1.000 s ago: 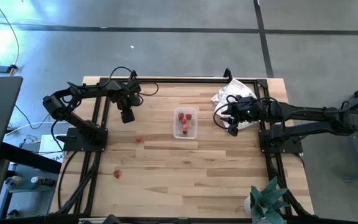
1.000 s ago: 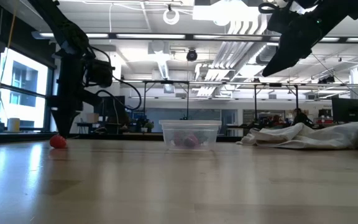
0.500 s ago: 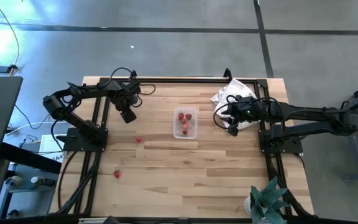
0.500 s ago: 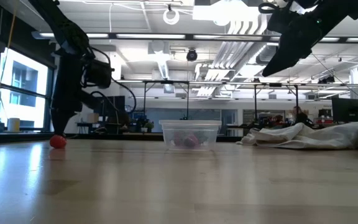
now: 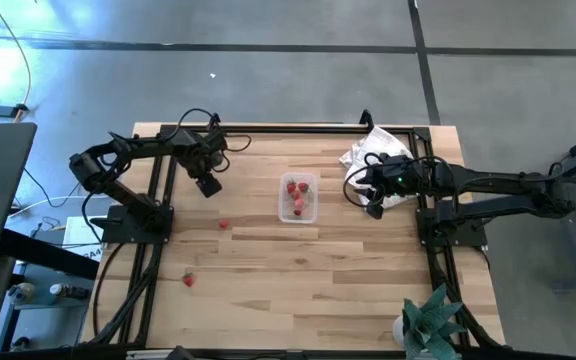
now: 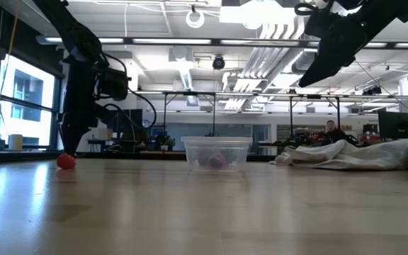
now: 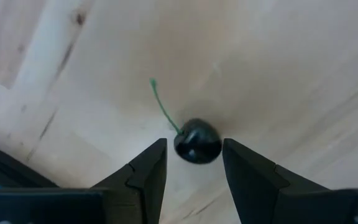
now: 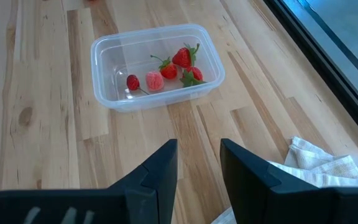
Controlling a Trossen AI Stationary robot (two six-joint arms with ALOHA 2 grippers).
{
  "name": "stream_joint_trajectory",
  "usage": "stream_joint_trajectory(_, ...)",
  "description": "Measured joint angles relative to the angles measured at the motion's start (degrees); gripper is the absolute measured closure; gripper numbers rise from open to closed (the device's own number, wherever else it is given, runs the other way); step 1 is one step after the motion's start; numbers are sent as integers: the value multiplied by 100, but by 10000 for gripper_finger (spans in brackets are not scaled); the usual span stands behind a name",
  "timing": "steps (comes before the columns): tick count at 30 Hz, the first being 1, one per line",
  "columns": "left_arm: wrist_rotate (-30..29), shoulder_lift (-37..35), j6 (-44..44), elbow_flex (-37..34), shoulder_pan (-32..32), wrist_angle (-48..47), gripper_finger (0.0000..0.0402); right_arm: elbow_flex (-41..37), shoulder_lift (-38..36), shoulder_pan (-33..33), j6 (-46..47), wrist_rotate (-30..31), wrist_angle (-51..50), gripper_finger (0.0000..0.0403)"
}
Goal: Pick and placing Produce into tupperware
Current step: Put the plum into the transparent container
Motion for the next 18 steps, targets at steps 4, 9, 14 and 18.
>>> stream_joint_trajectory(4,-8,212,-7,-103,0,119,257,0,0,0,-1,0,0,291)
stream_joint_trajectory(9,-11,368,-2,-166,0,208,257,0,2,2,-1,0,-1,291)
stream_joint_trajectory(14,-48,358,107,-58,0,171,257,0,1,1,1,0,1,291)
stream_joint_trajectory(18,-17,378,319,19,2,149,257,0,2,0,-1,0,1,291)
